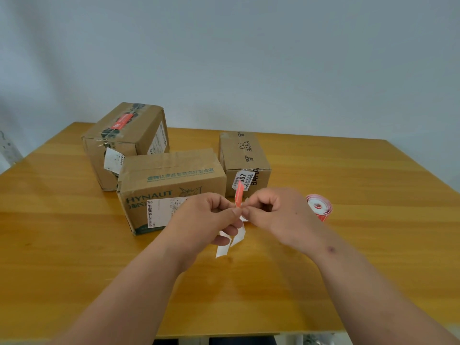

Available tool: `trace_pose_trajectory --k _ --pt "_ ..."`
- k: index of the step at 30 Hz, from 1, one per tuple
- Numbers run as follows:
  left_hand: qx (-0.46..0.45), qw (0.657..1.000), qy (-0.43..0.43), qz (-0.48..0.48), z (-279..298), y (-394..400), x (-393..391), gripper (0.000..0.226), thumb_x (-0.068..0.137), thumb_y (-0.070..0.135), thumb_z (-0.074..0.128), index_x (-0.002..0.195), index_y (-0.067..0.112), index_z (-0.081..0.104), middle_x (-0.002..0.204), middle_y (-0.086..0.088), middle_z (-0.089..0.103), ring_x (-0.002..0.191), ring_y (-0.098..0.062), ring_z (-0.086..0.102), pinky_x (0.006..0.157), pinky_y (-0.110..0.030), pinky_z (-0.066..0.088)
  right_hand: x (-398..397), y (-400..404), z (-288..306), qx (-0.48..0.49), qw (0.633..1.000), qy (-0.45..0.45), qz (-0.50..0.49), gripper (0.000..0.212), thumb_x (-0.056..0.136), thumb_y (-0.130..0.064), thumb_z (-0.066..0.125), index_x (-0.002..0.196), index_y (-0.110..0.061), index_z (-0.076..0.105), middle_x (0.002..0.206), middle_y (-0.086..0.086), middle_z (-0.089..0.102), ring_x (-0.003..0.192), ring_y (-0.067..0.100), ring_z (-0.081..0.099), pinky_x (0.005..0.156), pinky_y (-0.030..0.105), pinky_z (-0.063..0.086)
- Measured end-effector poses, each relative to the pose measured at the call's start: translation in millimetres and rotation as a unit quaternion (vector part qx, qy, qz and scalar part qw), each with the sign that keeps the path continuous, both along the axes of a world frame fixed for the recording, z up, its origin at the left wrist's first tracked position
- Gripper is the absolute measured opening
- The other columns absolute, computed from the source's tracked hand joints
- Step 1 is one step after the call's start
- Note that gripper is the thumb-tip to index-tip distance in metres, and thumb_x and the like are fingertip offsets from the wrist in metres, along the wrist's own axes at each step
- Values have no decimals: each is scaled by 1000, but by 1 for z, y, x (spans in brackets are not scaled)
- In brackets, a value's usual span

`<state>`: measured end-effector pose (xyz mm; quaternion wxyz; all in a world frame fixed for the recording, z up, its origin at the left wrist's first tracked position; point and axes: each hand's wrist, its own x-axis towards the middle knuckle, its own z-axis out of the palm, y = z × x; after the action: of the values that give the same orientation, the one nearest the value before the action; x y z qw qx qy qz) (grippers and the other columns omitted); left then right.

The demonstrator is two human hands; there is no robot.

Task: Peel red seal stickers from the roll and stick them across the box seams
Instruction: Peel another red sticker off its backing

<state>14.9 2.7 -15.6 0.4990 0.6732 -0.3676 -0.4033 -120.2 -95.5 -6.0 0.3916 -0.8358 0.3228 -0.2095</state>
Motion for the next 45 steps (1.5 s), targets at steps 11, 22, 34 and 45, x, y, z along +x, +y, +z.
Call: trace_pose_trajectory --k 11,22,34,45 --pt "7 997 -76 10 0 -2 -4 14 94 13 59 83 13 69 72 0 75 64 -9 68 64 -27 59 -1 -1 -4 3 1000 27 -1 5 84 -21 70 81 -20 74 50 -20 58 51 8 43 48 25 34" --pt "6 998 -60 5 4 -3 -3 15 92 14 60 82 12 70 73 -3 75 64 -11 67 66 -32 60 1 -3 0 12 1000 21 9 5 83 -27 71 79 -29 72 70 5 70 55 10 47 50 25 36" --pt "26 995 -95 6 0 -5 -4 15 92 9 55 82 11 66 68 -3 73 58 -9 62 64 -30 60 1 -3 -3 3 999 36 -3 13 83 -17 66 77 -6 68 57 -10 60 48 7 40 45 21 33" --pt "144 982 -118 17 -8 -7 8 17 83 8 49 68 8 59 49 0 62 51 -18 57 57 -28 55 -8 -21 5 32 981 -13 -190 15 84 -19 44 75 -14 55 67 4 61 61 23 54 59 37 47"
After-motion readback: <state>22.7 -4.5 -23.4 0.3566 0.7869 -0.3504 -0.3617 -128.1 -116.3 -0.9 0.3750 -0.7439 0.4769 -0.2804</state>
